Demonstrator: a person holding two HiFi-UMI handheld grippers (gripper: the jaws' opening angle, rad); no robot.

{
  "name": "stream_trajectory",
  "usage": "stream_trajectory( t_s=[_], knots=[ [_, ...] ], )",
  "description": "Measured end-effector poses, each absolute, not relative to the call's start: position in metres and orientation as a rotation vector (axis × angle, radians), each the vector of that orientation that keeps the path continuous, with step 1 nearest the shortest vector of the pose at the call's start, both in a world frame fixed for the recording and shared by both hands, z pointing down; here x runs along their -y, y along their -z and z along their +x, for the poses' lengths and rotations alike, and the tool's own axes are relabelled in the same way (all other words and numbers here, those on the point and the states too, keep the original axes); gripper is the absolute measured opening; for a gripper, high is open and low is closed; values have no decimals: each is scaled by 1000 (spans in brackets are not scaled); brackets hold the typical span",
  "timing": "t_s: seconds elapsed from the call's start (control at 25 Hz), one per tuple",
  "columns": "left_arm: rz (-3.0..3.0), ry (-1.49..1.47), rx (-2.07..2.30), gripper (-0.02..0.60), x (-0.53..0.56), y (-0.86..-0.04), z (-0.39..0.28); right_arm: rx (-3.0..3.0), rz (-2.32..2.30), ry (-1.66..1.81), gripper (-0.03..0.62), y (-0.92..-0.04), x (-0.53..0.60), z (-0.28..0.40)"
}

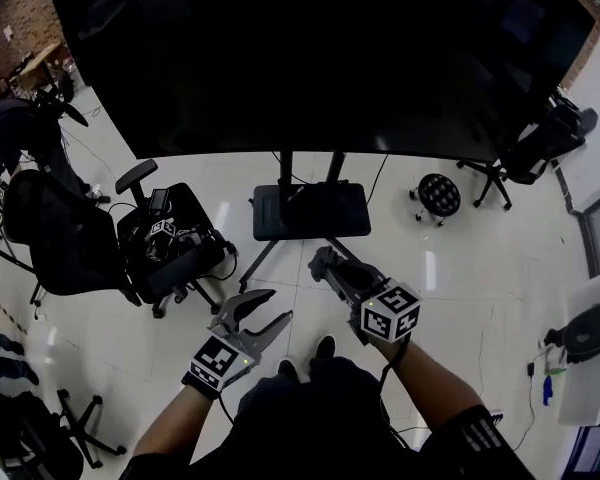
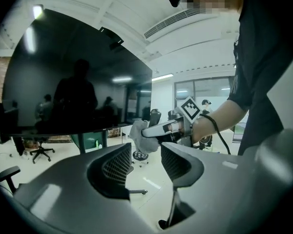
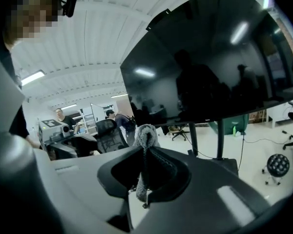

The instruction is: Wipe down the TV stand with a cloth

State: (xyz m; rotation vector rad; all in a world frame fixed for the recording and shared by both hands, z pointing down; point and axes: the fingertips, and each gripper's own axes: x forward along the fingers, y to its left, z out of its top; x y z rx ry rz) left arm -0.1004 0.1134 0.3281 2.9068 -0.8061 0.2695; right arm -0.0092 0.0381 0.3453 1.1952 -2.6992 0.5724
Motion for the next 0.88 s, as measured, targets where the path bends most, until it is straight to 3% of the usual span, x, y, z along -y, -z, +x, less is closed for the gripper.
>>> stream_trajectory(
  t_s=[0.44, 0.88],
  knots=[
    [2777, -357, 937, 212, 5, -375, -115, 2551, 1284, -393, 31, -421, 169, -8],
    [2679, -281, 945, 218, 157, -439, -81, 2420, 1276, -281, 31, -525, 349, -12]
  ],
)
